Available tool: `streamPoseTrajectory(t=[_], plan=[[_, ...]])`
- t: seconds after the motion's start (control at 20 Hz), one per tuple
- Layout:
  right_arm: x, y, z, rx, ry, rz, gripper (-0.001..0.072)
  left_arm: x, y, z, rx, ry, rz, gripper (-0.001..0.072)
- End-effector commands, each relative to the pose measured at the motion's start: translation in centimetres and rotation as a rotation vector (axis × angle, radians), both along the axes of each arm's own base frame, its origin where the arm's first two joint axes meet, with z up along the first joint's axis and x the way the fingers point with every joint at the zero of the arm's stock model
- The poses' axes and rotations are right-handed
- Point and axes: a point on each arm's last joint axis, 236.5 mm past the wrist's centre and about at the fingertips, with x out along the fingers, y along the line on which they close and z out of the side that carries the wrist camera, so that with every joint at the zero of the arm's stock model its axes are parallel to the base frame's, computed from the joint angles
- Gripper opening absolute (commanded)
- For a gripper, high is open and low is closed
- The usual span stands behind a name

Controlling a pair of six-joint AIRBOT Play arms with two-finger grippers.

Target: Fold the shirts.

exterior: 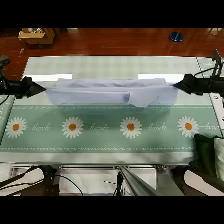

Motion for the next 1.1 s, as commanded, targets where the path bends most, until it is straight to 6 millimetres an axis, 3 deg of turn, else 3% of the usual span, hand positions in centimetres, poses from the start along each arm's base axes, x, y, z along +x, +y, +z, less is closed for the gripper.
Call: streamPoseTrajectory(t=[0.0, 0.15, 0.3, 0.55, 0.6, 0.65, 0.7, 0.75, 0.8, 0.95, 1.05], plan=[[5.0, 0.1, -1.4, -0.016, -0.036, -0.01, 0.0018, 3.8, -0.9, -0.8, 0.001, -0.023, -0.02, 0.0018], [8.5, 0.1, -3.7, -0.041, -0.057, -0.045, 0.0018, 6.9, -1.5, -2.9, -0.007, 0.002, -0.052, 0.0018], [10.6, -0.6, -5.6, -0.052, -0.057, -0.079, 0.0018, 9.3, -0.8, -4.7, -0.026, 0.035, -0.031, 0.0018], [11.1, 0.1, -9.4, -0.04, 0.01, -0.077, 0.002, 9.6, -1.1, -8.5, -0.052, 0.112, -0.039, 0.0022], [11.1, 0.5, -10.0, -0.04, 0.021, -0.07, 0.0024, 9.6, -1.1, -9.0, -0.053, 0.121, -0.039, 0.0064], [11.1, 0.6, -10.2, -0.042, 0.023, -0.067, 0.012, 9.6, -1.0, -9.3, -0.054, 0.126, -0.035, 0.0221], [11.1, 0.7, -10.0, -0.044, 0.017, -0.061, 0.0305, 9.6, -0.7, -9.3, -0.055, 0.126, -0.031, 0.0378], [11.0, 0.2, -9.4, -0.057, 0.008, -0.049, 0.0392, 9.6, -0.2, -8.9, -0.054, 0.123, -0.029, 0.0408], [10.8, -0.8, -8.5, -0.081, 0.002, -0.03, 0.0433, 9.3, 0.5, -8.3, -0.047, 0.124, -0.036, 0.0407], [7.7, -7.0, -7.1, -0.238, 0.083, -0.008, 0.0585, 8.0, 3.9, -6.4, 0.034, 0.151, -0.043, 0.0402], [4.7, -9.9, -7.8, -0.216, 0.204, -0.029, 0.0588, 7.6, 5.3, -5.3, 0.096, 0.138, -0.038, 0.0396]])
